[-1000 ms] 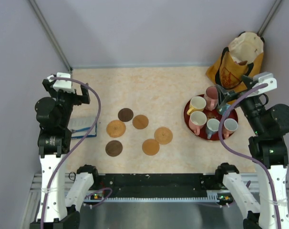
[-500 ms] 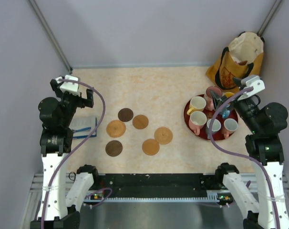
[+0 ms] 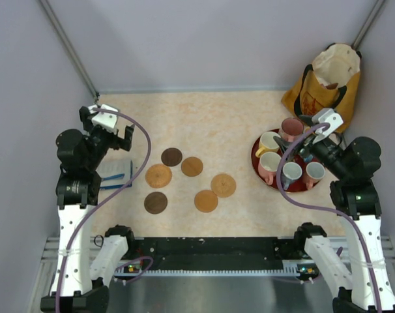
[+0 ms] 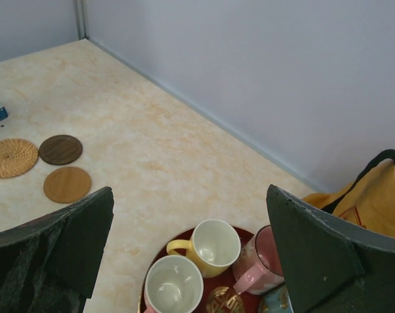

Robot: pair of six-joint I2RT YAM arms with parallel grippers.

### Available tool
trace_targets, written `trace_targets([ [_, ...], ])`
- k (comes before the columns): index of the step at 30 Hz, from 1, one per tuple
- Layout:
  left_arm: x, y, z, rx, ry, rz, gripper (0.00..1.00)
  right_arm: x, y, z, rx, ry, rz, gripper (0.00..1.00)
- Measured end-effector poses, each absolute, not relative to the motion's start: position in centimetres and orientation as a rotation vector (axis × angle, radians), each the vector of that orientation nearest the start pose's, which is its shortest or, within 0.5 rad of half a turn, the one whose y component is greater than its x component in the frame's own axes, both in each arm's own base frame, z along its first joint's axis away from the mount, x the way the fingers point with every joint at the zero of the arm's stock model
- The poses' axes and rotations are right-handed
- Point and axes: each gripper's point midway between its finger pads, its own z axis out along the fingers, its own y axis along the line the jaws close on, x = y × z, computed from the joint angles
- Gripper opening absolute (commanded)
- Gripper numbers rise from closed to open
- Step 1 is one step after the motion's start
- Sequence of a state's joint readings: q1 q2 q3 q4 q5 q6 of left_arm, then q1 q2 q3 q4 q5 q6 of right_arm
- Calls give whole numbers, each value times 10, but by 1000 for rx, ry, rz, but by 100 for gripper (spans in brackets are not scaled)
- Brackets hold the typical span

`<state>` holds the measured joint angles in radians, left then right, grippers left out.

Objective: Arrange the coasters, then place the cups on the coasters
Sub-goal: Move the coaster to the center of the board.

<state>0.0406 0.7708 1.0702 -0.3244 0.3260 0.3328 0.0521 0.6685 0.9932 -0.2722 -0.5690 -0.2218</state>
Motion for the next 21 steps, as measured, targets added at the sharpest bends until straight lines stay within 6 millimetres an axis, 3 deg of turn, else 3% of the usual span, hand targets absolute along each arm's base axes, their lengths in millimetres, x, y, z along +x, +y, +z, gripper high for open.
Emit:
trace_targets([
  [5, 295, -32, 369, 513, 1558, 31, 99, 248, 106, 371, -692, 1403, 331, 99],
  [21, 297, -42, 330, 629, 1650, -23, 99, 247, 114, 357, -749, 1408, 370, 99],
])
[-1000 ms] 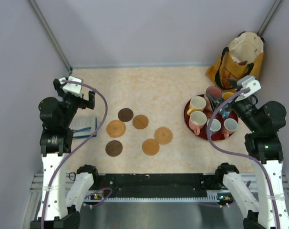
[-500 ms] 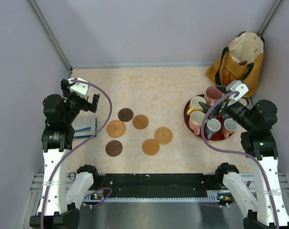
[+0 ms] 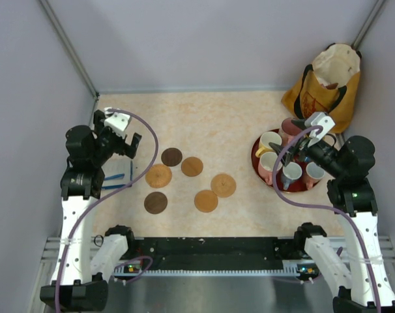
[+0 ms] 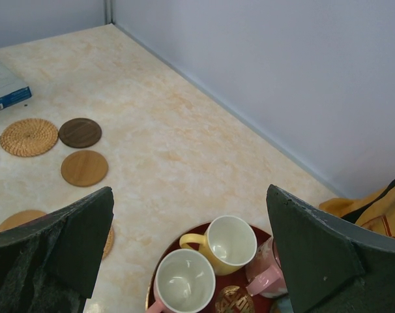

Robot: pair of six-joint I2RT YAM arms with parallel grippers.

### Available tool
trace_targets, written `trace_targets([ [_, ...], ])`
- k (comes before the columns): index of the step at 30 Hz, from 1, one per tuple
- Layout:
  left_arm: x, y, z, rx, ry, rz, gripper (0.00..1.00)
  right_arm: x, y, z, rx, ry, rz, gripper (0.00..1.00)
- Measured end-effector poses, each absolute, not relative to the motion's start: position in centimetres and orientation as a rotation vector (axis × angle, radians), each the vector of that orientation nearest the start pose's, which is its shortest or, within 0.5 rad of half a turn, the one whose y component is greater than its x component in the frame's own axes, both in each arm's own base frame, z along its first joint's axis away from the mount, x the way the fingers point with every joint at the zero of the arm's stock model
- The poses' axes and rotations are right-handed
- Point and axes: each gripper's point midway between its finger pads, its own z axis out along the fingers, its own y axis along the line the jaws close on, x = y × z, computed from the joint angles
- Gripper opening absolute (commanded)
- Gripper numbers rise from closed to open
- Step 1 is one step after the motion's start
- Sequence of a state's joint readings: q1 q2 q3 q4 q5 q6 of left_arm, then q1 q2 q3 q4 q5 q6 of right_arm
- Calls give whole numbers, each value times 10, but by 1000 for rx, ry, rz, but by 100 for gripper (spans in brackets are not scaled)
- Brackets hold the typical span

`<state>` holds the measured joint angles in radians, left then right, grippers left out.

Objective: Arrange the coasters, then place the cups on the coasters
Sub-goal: Move the coaster to the center of the board.

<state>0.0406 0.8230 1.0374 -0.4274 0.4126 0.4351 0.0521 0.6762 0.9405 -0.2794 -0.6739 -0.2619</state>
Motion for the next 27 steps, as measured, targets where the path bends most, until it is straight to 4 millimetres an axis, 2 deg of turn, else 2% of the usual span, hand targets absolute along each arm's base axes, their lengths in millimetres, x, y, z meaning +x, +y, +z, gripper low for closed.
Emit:
trace_targets([
  [7, 306, -52, 312, 663, 1698, -77, 99, 247, 114, 357, -754, 1406, 368, 99],
  [15, 310, -82, 289, 762, 1733, -109, 99, 251, 114, 350, -754, 1423, 372, 99],
  [22, 315, -118, 241, 934, 1790, -42, 99, 251, 114, 347, -753, 1431, 375, 99],
  [27, 328, -125, 207, 1003, 1871, 20, 98, 252, 114, 342, -753, 1438, 377, 99],
])
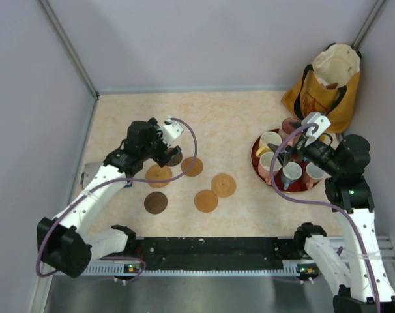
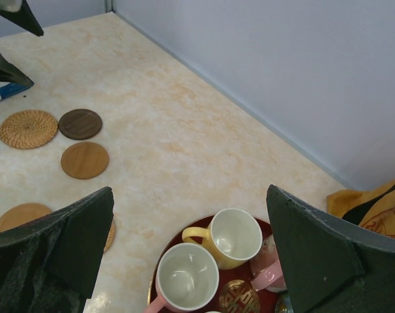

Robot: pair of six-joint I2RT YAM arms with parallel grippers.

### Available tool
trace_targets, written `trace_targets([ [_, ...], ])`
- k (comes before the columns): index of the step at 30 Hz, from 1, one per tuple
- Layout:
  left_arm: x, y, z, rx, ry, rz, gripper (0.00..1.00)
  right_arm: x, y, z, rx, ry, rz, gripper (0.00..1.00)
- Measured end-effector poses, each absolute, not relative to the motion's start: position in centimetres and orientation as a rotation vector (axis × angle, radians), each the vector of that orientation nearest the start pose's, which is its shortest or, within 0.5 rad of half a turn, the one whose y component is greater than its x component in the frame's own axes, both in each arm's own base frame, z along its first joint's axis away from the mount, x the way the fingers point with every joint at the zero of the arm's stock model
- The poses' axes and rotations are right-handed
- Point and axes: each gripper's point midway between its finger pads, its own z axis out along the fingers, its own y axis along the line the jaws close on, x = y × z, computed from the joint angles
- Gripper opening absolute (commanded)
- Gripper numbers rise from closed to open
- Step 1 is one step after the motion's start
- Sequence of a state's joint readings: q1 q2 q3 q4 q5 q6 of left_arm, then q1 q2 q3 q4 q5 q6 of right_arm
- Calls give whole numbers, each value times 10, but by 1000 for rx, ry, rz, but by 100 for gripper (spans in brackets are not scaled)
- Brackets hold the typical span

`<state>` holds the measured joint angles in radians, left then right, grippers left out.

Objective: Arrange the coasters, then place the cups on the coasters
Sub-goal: Move the coaster to the center of the board.

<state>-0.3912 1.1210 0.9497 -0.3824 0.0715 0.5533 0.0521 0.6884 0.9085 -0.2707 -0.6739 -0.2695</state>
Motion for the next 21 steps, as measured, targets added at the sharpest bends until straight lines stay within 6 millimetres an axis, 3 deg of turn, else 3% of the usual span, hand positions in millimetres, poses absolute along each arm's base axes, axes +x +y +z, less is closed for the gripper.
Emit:
trace_targets([
  [11, 360, -122, 124, 1097, 2086, 187, 99, 253, 114, 340, -753, 1441, 379, 99],
  [21, 389, -114, 82, 1112, 2202, 358, 98, 253, 114, 339, -754, 1440, 378, 99],
])
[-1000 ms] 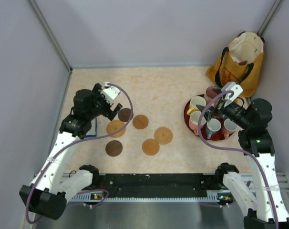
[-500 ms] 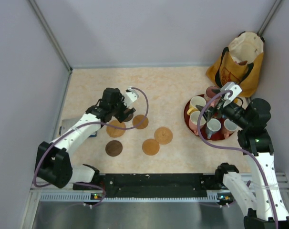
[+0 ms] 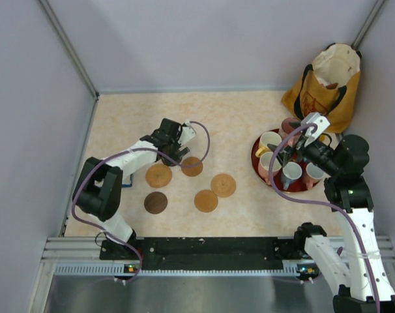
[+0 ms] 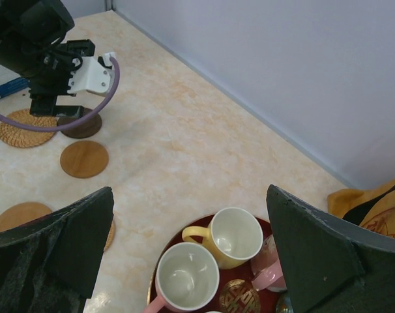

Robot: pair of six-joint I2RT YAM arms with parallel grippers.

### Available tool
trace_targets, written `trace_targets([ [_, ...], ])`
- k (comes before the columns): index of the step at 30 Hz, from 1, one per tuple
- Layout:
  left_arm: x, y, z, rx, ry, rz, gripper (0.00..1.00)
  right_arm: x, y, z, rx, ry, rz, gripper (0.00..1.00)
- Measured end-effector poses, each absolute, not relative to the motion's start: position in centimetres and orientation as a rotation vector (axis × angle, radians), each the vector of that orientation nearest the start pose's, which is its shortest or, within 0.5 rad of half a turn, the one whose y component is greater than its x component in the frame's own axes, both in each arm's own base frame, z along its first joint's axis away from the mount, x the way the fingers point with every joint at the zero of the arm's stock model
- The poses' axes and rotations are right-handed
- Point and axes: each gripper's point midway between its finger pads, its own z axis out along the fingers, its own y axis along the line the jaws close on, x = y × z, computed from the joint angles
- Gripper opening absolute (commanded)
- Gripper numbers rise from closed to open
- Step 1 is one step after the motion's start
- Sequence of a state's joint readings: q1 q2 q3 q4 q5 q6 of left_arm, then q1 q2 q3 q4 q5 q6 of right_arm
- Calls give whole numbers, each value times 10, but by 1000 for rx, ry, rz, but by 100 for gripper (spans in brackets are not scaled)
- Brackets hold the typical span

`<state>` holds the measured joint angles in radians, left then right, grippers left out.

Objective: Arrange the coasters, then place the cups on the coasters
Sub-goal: Move the coaster to the center of the board.

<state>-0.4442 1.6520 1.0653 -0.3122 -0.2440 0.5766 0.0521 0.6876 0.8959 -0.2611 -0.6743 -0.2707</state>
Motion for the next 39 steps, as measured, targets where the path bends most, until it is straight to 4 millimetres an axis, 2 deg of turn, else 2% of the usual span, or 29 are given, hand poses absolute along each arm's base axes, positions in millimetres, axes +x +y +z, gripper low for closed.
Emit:
trace_targets([
  [11, 410, -107, 55, 1099, 2249, 489, 98, 255, 114, 336, -754, 1444, 379, 99],
  [21, 434, -100, 58, 1033, 2222, 621, 99, 257, 114, 334, -753, 1452, 383, 99],
  [27, 461, -94, 61, 969, 2228, 747, 98, 257, 114, 334, -752, 1453, 382, 99],
  [31, 491, -81, 64, 860, 2269, 809, 98, 258, 114, 334, -750, 1456, 381, 99],
  [34, 513, -61, 66, 735, 2306, 834, 98, 260, 114, 331, -750, 1460, 383, 99],
  [39, 513, -31, 72, 619, 2353, 829, 99, 262, 114, 325, -748, 1477, 390, 99],
])
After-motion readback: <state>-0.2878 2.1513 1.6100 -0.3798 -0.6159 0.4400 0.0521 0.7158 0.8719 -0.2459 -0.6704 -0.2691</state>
